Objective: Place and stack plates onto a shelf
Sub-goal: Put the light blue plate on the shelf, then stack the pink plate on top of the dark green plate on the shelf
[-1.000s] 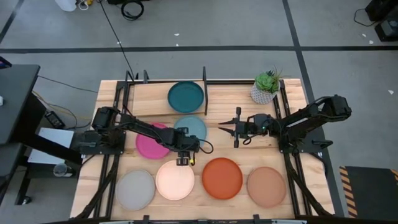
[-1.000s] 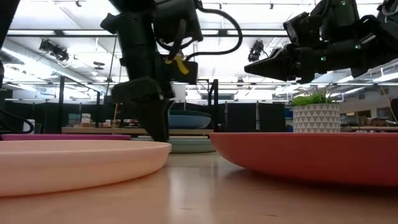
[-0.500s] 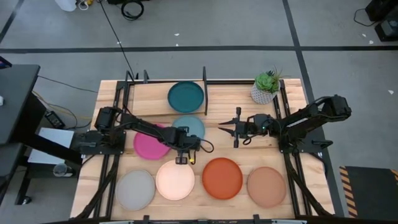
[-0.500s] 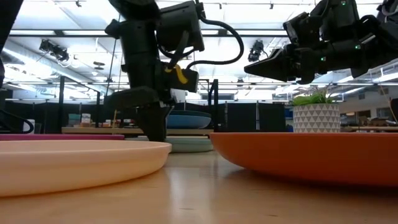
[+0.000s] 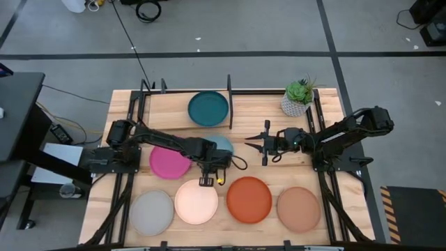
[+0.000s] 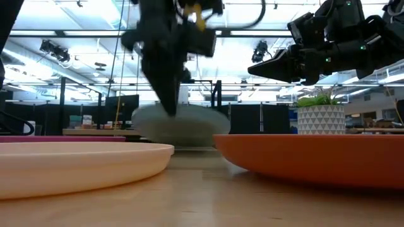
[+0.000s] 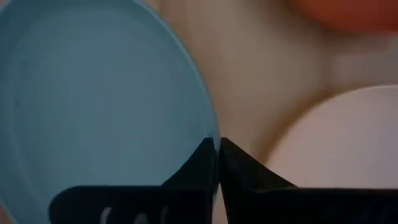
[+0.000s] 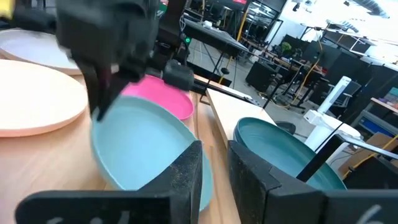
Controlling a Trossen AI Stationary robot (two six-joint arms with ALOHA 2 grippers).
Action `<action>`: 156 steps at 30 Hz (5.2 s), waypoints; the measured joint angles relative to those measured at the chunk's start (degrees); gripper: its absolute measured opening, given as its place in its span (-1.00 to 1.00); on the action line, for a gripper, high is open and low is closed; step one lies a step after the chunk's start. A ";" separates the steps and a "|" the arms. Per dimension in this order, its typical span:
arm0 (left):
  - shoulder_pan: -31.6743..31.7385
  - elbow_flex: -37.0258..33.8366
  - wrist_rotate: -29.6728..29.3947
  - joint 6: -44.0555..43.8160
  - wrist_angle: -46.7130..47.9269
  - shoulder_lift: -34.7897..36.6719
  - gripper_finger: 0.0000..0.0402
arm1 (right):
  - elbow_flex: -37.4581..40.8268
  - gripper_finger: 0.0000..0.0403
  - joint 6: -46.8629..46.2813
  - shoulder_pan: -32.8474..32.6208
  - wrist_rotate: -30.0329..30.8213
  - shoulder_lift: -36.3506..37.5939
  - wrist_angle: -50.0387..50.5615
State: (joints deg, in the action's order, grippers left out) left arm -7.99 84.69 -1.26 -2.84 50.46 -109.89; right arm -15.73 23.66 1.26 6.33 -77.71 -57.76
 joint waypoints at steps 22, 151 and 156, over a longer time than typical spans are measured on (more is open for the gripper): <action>-5.13 4.76 -13.69 -17.69 23.87 13.80 -0.92 | 0.00 -0.60 -0.63 0.00 0.00 -0.02 0.65; 2.66 -28.02 0.01 -47.58 -7.00 14.31 -0.14 | -0.02 -0.60 5.49 5.70 -8.98 -0.02 -5.67; 2.73 -28.02 0.03 -47.43 -4.49 12.00 -0.14 | -0.02 -0.60 5.49 6.32 -9.02 -0.02 -5.71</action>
State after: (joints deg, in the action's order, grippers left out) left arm -5.26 56.66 -1.23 -50.27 45.96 -97.89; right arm -15.75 29.15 7.58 -2.69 -77.73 -63.47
